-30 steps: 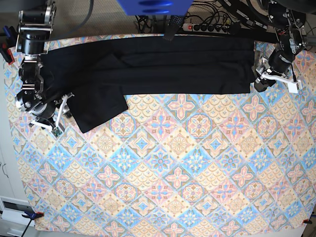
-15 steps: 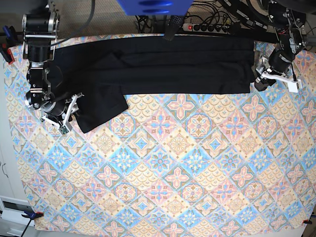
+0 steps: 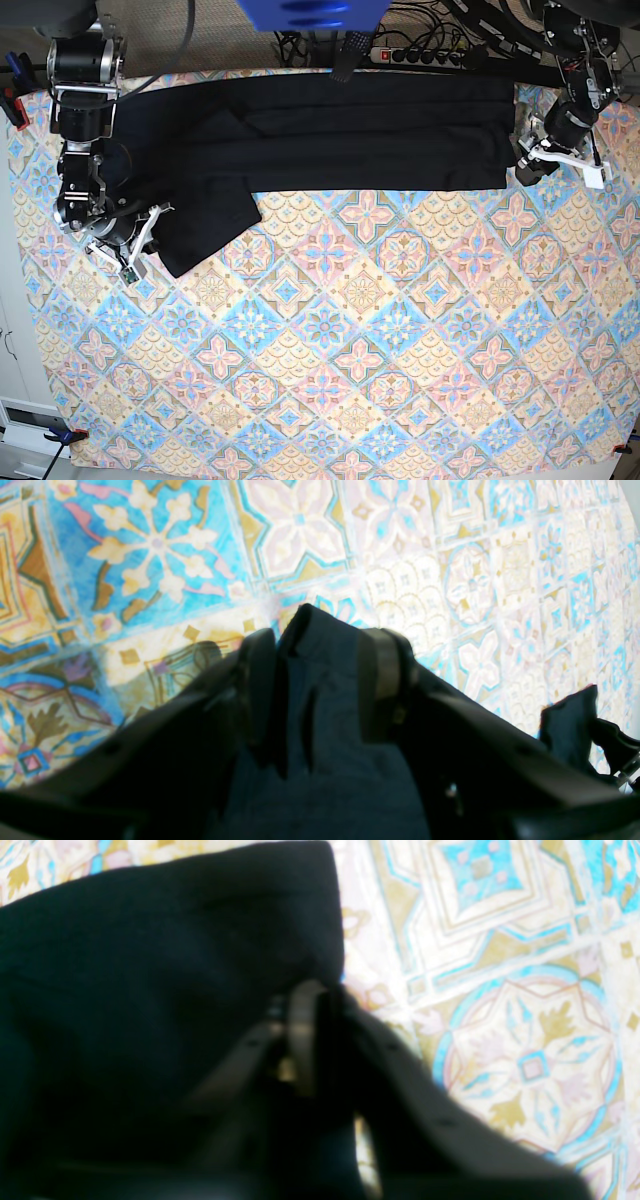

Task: Fold the T-shirt properly
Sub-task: 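Grasp the hanging sleeve with the right gripper and fold it onto the strip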

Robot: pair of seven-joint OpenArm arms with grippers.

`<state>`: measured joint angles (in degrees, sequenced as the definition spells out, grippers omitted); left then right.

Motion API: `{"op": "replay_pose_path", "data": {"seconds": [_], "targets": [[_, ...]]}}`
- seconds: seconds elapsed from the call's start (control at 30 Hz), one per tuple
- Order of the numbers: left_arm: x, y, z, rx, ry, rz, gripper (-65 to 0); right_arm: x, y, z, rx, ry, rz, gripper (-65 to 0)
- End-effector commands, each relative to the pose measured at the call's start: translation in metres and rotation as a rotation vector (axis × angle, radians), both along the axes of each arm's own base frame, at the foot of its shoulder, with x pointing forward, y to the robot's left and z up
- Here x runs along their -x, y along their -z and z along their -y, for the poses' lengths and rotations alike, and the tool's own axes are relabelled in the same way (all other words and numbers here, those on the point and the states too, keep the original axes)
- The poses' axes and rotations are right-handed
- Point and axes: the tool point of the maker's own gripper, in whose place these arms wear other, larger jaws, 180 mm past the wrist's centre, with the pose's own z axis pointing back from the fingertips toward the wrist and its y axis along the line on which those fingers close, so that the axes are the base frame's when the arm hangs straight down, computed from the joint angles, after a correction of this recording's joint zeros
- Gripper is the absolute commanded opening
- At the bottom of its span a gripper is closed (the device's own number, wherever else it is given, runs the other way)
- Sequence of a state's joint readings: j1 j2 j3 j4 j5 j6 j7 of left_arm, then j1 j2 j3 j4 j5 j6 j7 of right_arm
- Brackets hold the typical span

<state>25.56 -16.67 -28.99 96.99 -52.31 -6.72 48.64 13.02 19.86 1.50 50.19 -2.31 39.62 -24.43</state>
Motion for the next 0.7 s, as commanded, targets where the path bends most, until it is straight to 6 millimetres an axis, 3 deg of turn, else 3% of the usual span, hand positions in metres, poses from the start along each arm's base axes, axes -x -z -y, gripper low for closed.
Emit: {"op": "replay_pose_path", "data": {"seconds": [0.0, 0.13, 0.27, 0.37, 0.67], "targets": [[-0.006, -0.011, -0.006, -0.021, 0.003, 0.036, -38.0, -0.003, -0.004, 0.005, 0.014, -0.003, -0.001, -65.0], [-0.006, -0.011, -0.006, -0.021, 0.003, 0.036, -38.0, -0.001, -0.011, 0.003, 0.021, -0.012, 0.015, -64.8], [-0.008, -0.011, -0.005, -0.02, 0.005, 0.039, -38.0, -0.01, -0.046, -0.012, -0.004, -0.038, 0.104, -64.8], [-0.008, -0.011, -0.005, -0.021, 0.004, 0.04, -38.0, 0.004, -0.058, -0.02, -0.005, -0.054, 0.105, -64.8], [-0.008, -0.011, -0.006, -0.021, 0.002, 0.039, -38.0, 0.047, -0.102, -0.012, 0.136, -0.087, 0.157, -64.8]]}}
